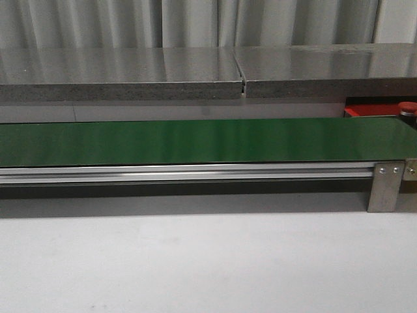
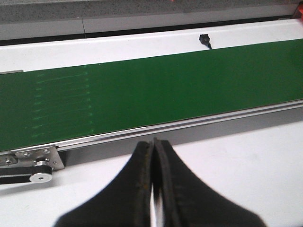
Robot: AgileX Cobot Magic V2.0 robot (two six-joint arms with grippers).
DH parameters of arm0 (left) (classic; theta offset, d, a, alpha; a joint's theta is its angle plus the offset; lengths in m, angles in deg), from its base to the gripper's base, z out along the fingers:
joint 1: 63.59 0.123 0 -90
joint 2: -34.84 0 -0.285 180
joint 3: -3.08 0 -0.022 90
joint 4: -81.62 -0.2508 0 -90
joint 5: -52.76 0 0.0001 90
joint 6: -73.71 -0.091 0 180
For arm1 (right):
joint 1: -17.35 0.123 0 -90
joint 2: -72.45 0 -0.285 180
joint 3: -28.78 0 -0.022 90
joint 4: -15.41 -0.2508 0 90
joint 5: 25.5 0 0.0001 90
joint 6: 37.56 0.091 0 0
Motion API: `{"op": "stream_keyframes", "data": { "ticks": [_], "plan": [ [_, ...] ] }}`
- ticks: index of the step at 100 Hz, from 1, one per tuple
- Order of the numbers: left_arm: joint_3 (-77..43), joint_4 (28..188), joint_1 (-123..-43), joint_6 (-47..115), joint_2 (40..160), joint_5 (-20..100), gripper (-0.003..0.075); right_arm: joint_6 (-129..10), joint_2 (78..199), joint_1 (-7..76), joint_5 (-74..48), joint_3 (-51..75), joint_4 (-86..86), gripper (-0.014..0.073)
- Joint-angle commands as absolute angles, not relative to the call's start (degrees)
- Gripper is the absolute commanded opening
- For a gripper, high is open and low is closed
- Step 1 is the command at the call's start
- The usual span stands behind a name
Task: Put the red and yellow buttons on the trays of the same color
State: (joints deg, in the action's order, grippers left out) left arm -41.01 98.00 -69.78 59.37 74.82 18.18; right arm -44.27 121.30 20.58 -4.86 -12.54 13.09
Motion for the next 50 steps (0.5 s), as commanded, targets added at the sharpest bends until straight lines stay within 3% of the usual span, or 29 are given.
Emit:
{"op": "stream_keyframes", "data": {
  "ticks": [1, 50],
  "plan": [
    [-39.39, 98.9, -70.13, 59.4, 74.87, 22.03, -0.0019, -44.65, 117.81, 20.4, -10.92, -13.48, 14.75, -0.0122],
    [-39.39, 98.9, -70.13, 59.4, 74.87, 22.03, -0.0019, -44.65, 102.52, 20.4, -13.48, -25.54, 14.68, -0.012]
  ]
}}
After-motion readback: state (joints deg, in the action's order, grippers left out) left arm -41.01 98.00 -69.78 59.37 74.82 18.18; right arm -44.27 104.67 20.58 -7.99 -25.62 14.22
